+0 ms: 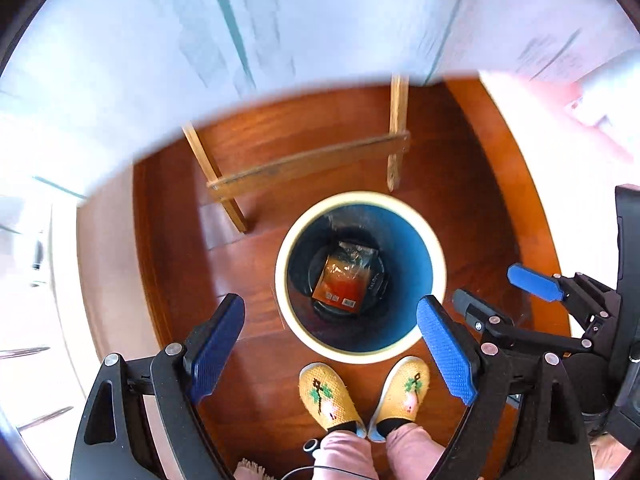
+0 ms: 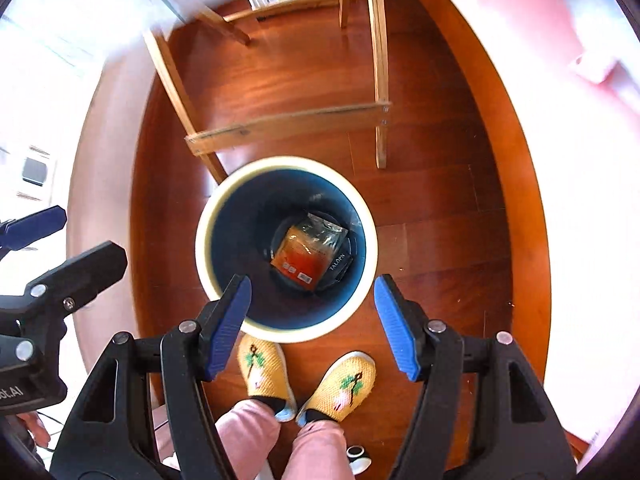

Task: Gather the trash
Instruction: 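Raise both open tools from the bin back toward the table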

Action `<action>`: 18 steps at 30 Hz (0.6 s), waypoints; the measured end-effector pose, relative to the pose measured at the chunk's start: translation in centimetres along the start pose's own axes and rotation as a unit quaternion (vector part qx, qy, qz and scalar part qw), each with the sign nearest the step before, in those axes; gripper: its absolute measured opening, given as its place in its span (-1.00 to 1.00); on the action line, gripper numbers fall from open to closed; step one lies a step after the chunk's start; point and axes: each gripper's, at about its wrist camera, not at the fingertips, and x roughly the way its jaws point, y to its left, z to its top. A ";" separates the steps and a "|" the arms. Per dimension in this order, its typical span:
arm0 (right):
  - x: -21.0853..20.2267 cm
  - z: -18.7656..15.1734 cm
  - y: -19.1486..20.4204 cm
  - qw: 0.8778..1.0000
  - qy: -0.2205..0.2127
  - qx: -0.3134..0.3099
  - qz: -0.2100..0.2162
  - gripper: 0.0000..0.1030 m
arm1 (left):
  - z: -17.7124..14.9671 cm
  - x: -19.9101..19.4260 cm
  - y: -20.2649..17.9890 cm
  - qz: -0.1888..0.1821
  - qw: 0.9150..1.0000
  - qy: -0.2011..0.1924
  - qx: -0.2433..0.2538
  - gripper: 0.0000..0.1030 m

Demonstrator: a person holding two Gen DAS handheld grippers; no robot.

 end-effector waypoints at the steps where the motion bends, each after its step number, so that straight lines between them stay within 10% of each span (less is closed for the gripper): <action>1: -1.6 0.0 0.3 1.000 -0.002 0.000 0.001 0.19 | 0.0 -1.7 0.0 -0.002 1.000 -0.006 0.000 0.73; 18: -26.1 2.6 6.1 0.992 -0.108 -0.052 0.043 0.19 | 3.0 -31.5 1.1 -0.032 0.987 -0.156 -0.013 0.73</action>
